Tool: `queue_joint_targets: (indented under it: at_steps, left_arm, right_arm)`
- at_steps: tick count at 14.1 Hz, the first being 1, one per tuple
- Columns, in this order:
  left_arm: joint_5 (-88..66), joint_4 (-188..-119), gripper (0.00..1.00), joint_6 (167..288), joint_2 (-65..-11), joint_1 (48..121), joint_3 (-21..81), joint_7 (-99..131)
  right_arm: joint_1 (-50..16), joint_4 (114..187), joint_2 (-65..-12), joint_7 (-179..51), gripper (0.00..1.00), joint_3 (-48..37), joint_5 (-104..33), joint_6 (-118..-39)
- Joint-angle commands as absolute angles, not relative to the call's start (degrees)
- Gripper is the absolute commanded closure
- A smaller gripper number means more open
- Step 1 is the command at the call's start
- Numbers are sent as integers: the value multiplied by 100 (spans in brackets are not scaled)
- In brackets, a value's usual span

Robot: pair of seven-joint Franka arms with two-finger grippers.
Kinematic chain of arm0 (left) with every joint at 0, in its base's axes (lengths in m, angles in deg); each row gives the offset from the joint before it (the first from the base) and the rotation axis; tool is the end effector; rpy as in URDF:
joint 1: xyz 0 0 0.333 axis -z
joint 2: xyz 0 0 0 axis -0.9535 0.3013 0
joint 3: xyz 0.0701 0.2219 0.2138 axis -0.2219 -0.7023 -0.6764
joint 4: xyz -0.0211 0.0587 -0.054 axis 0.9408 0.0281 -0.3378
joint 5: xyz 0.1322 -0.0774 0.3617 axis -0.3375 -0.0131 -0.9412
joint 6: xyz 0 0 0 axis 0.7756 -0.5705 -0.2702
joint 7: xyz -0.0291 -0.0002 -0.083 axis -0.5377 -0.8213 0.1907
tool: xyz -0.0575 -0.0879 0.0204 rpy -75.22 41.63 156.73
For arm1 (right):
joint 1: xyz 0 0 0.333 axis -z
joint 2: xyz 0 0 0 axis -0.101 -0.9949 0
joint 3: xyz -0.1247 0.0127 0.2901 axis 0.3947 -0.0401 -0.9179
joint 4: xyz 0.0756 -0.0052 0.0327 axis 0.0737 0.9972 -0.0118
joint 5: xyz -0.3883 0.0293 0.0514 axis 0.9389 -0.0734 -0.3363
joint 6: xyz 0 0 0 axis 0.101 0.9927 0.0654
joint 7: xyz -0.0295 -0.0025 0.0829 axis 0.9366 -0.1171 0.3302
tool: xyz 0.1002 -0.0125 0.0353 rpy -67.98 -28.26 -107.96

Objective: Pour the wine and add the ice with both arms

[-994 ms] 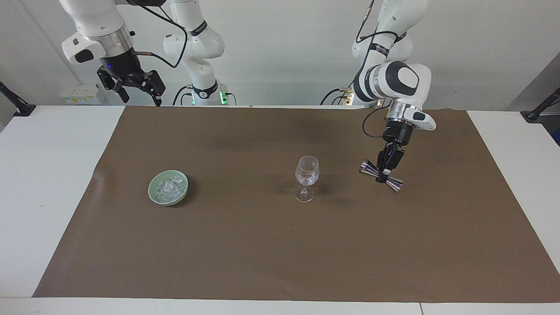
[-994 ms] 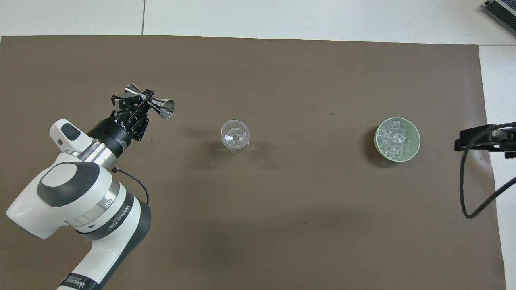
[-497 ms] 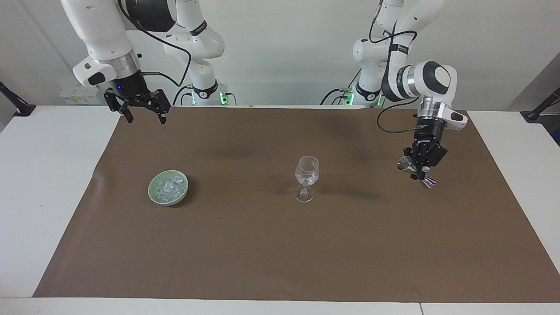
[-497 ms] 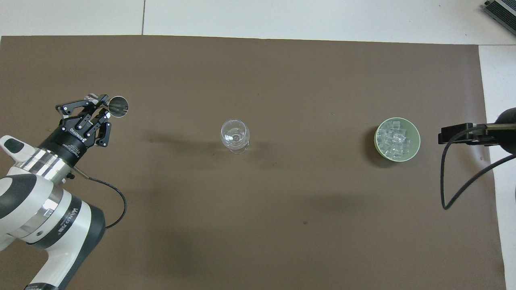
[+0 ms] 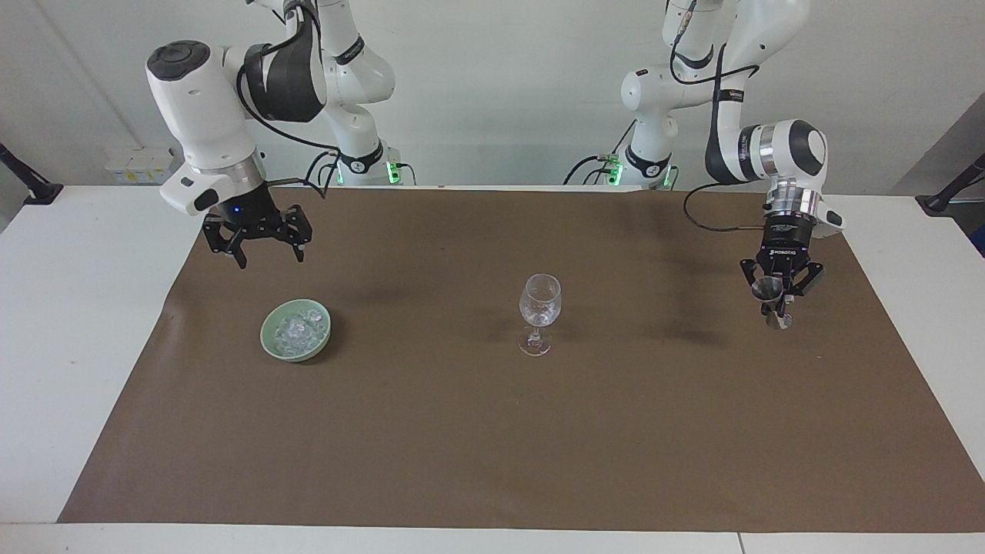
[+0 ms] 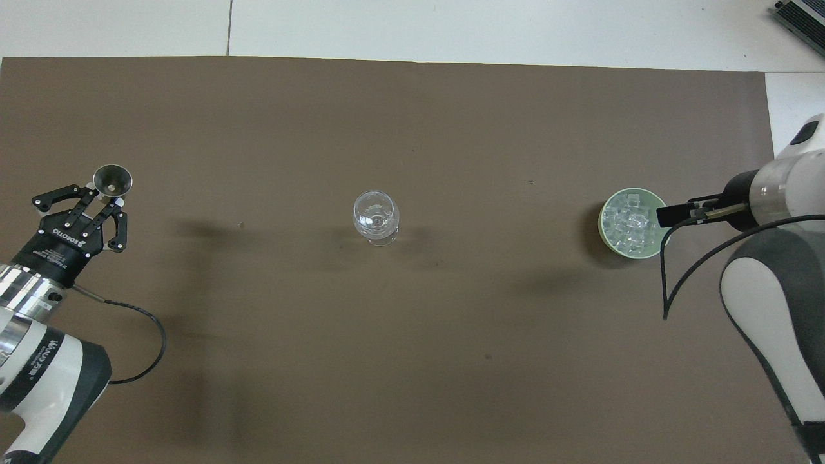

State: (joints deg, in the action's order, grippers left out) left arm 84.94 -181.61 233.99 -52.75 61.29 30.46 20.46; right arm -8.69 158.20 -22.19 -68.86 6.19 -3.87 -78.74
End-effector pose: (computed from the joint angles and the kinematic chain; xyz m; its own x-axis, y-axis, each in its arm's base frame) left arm 0.4845 0.0768 0.3601 -0.0549 0.5877 -0.8072 0.4969 0.7173 0.4884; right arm 0.5664 -0.0168 0.5024 0.9707 0.2035 0.1282 0.1997 -0.9790 0.0417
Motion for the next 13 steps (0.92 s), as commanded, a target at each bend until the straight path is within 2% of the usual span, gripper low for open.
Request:
queue_joint_targets:
  at_steps: [1,4,7,10,13]
  left_arm:
    - [8393,-18275,100,22544,-4921,5543,3055,1808]
    - [7981,-18196,100,21953,-4498,5051,3055,1422]
    - [7883,-18090,100,21672,-4130,4848,3055,1342]
    - [7874,-17968,100,21513,-3892,4733,3055,1272]
    - [7874,-17871,100,21372,-3680,4575,3055,1157]
  right_arm:
    - [-870,15852,-2653,-7340,0,742,-400,-8463]
    - [-870,16079,-2890,-7358,0,733,-400,-9069]
    - [-870,16203,-3207,-7525,0,742,-408,-9369]
    - [-878,16519,-3199,-7534,0,742,-408,-9422]
    - [-878,16783,-3216,-7561,0,742,-408,-9966]
